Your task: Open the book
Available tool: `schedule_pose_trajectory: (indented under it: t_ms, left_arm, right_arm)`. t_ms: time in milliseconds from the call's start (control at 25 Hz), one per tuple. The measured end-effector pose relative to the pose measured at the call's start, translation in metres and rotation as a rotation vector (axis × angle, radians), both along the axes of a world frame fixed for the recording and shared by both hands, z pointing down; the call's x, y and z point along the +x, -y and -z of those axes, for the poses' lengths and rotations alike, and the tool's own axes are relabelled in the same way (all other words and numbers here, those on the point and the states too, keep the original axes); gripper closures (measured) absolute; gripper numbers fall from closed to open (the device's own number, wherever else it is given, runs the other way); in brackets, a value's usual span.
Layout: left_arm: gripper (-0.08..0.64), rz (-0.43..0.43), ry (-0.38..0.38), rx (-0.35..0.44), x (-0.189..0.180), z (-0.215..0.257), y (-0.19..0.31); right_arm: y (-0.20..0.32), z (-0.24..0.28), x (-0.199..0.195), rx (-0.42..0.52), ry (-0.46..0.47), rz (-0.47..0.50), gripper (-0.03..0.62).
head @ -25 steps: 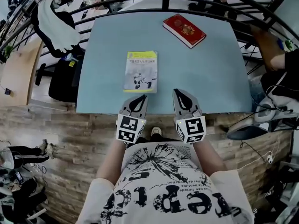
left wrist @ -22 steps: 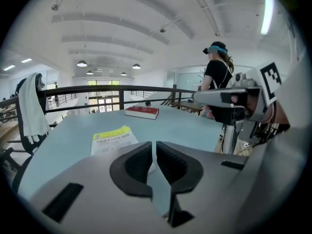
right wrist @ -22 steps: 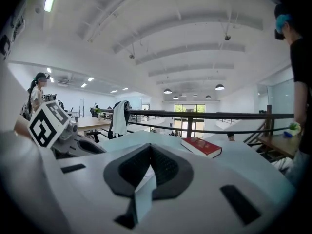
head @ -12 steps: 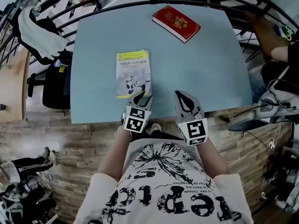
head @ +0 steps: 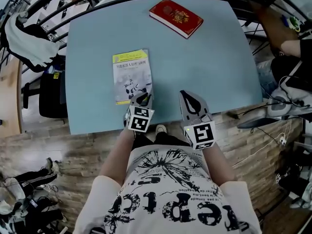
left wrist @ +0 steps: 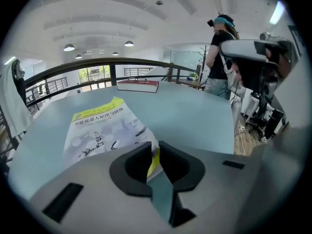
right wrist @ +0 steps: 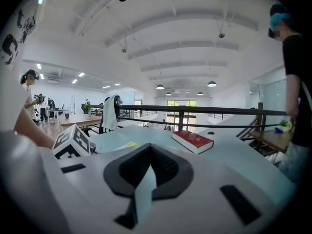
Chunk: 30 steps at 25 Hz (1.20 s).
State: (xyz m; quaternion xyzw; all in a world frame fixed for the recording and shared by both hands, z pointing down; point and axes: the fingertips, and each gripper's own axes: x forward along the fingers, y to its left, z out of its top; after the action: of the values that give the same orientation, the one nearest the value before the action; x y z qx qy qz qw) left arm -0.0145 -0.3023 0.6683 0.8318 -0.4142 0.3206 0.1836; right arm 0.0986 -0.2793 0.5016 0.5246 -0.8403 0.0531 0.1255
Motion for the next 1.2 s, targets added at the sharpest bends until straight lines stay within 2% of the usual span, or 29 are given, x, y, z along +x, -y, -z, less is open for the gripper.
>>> schedule_pose_trajectory:
  t_ms: [160,360,560,720,840,1080,1200]
  left_arm:
    - [0.531,-0.007,-0.034,0.028,-0.004,0.014,0.001]
    - [0.535,-0.006,-0.115,0.072,-0.021,0.051,0.002]
    - [0.537,-0.004,-0.186,0.186,-0.057,0.098,-0.004]
    - [0.538,0.013,-0.239,0.258,-0.095,0.131,-0.009]
    - [0.538,0.053,-0.256,0.278,-0.132,0.145,-0.015]
    - [0.535,0.169,-0.229,0.262,-0.215,0.140,-0.025]
    - [0.535,0.245,-0.222,0.228,-0.254,0.125,-0.029]
  right_arm:
    - [0.002,0.001,-0.006,-0.005,-0.007,-0.007,0.581]
    - [0.004,0.014,-0.030,0.012,-0.011,0.005,0.581]
    - [0.002,0.033,-0.070,0.040,-0.006,0.022,0.581]
    - [-0.002,0.043,-0.108,0.051,0.001,0.043,0.581]
    - [-0.005,0.049,-0.139,0.057,0.009,0.070,0.581]
    - [-0.013,0.051,-0.204,0.057,0.015,0.137,0.581]
    - [-0.018,0.046,-0.229,0.045,0.015,0.160,0.581]
